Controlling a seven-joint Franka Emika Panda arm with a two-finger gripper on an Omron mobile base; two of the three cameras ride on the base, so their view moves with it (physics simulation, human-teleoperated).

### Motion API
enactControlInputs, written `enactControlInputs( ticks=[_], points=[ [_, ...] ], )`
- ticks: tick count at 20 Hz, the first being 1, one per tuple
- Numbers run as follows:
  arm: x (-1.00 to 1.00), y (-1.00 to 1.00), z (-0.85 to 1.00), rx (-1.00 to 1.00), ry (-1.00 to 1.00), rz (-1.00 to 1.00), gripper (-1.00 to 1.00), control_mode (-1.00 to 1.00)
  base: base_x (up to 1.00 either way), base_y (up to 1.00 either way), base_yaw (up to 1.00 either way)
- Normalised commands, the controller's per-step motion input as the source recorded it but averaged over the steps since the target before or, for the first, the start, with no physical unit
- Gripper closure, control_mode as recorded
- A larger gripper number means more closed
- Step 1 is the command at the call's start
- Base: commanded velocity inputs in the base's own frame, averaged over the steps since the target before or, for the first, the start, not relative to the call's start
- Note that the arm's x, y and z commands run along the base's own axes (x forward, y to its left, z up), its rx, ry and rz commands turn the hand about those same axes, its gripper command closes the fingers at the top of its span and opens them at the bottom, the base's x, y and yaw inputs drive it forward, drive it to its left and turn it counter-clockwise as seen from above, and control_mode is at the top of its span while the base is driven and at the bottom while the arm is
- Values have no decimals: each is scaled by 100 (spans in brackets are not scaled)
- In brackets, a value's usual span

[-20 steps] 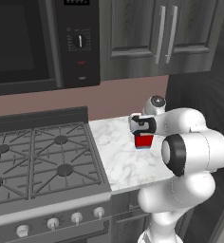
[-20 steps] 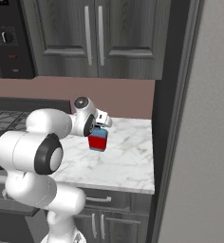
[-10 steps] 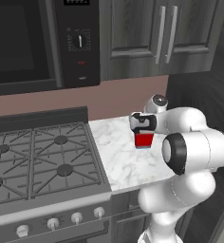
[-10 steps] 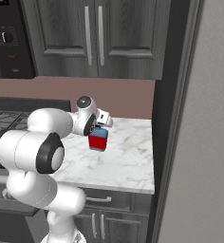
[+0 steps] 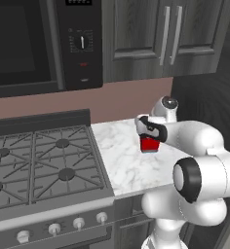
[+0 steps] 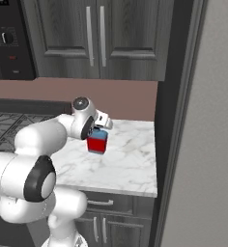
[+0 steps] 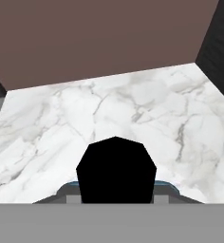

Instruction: Place the drinks on the dining counter in a tight cluster.

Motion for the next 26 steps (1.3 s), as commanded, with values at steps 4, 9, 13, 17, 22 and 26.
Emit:
enactControlInputs(
  ticks=[4, 9, 13, 17, 22, 26],
  points=[
    [-46, 3, 35, 2, 0, 0, 100, -100, 0, 0, 0],
    [-36, 5, 36, 1, -1, 4, 100, -100, 0, 0, 0],
    [-32, 4, 30, 0, -4, 6, 100, -100, 0, 0, 0],
    [-24, 4, 18, 0, -2, 5, 100, -100, 0, 0, 0],
    [-23, 2, 15, 0, -2, 4, 100, -100, 0, 0, 0],
    [-13, 1, 4, 0, -1, 0, 100, -100, 0, 0, 0]
  ],
)
